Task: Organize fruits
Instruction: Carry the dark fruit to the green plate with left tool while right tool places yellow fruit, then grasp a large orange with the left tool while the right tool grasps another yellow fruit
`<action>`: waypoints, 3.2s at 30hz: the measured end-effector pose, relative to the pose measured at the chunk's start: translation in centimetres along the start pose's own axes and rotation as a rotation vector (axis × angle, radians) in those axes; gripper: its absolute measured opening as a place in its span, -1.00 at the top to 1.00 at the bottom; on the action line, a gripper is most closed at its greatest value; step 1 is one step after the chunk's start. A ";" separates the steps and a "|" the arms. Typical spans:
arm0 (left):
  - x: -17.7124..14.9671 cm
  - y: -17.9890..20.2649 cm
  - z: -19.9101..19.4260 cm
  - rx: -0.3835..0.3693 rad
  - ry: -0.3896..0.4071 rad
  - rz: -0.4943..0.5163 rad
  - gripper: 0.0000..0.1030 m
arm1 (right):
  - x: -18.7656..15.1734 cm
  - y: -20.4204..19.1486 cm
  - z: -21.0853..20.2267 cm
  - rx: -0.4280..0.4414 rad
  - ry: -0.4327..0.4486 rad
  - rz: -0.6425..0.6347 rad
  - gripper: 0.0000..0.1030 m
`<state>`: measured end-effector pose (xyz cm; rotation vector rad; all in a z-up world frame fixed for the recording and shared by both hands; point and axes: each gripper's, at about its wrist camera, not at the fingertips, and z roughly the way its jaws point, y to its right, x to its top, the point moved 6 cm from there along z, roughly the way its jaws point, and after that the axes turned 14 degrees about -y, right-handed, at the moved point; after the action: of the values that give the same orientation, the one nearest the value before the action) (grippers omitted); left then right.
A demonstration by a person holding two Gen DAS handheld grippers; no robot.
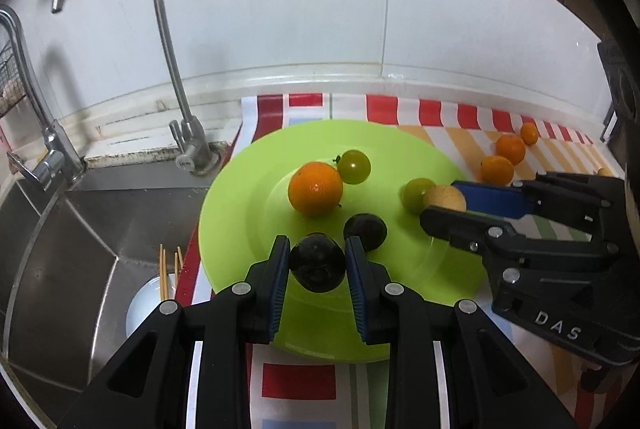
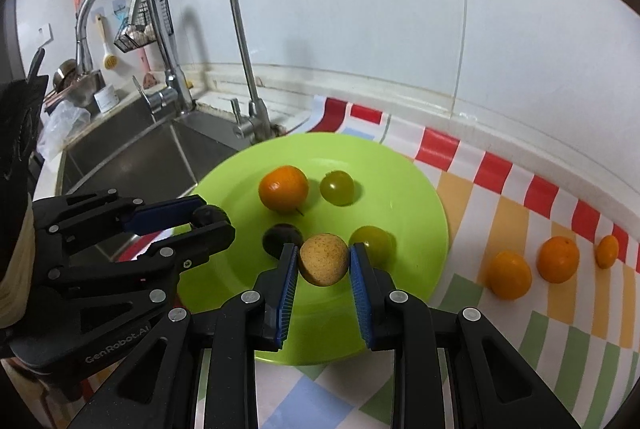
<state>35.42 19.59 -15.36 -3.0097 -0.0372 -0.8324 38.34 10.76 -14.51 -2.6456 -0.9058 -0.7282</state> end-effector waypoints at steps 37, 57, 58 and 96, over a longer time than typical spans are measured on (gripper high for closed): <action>0.4 11.5 -12.9 0.039 0.263 0.056 -1.00 | -7.5 9.0 -18.1 -0.318 0.233 0.245 -0.33; 1.6 16.3 -12.9 0.099 0.343 -0.055 -1.00 | -14.2 18.7 -23.0 -0.621 0.288 0.585 -0.44; 1.7 16.3 -12.6 0.098 0.337 -0.060 -1.00 | -14.5 19.1 -23.0 -0.630 0.288 0.603 -0.44; 6.8 20.6 4.3 0.056 0.002 -0.063 -0.35 | -17.4 35.1 -12.0 -0.616 -0.034 1.045 -0.31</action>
<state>44.06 -0.81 -15.82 -2.9698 -0.1533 -0.8248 44.00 -29.77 -16.15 -3.0322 0.8428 -0.7072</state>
